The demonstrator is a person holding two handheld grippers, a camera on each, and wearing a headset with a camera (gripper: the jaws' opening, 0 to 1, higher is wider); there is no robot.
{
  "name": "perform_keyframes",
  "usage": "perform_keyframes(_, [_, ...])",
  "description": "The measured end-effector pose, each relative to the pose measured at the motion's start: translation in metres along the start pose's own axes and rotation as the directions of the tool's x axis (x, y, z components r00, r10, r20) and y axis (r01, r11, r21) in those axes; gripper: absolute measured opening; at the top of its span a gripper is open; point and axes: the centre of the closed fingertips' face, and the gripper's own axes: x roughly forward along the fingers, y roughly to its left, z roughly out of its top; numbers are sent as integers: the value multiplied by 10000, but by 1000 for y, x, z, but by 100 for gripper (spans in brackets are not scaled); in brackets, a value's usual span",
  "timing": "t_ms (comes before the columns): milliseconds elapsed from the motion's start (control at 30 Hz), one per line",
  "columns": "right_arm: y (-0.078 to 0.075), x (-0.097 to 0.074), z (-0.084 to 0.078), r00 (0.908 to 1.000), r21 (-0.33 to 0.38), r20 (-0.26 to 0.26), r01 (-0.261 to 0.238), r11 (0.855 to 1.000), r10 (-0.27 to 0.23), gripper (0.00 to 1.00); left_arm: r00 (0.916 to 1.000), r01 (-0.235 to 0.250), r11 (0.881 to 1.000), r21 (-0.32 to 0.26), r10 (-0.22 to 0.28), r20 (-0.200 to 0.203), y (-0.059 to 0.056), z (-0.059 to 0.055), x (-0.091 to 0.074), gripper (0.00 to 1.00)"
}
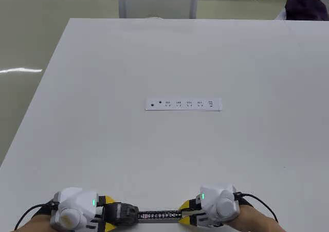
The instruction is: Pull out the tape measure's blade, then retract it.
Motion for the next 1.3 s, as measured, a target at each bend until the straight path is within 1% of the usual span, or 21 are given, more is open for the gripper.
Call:
perform_keyframes(467, [-1,-8,-8,10000,26,-28,44,10000,-44,10,10000,25,10000,-10,-25,-96,0,0,1,27])
perform_keyframes(867, [-2,-17,-15,9999,-115,-91,57,9999,-58,10,9999,37,10000,-10,-38,-162,-1,1,1,27])
perform_keyframes(1300, [-2,-24,-21,9998,-40,-151,88,10000,-89,10,9998,26,10000,-9,-26,-174,-1,2,1,28])
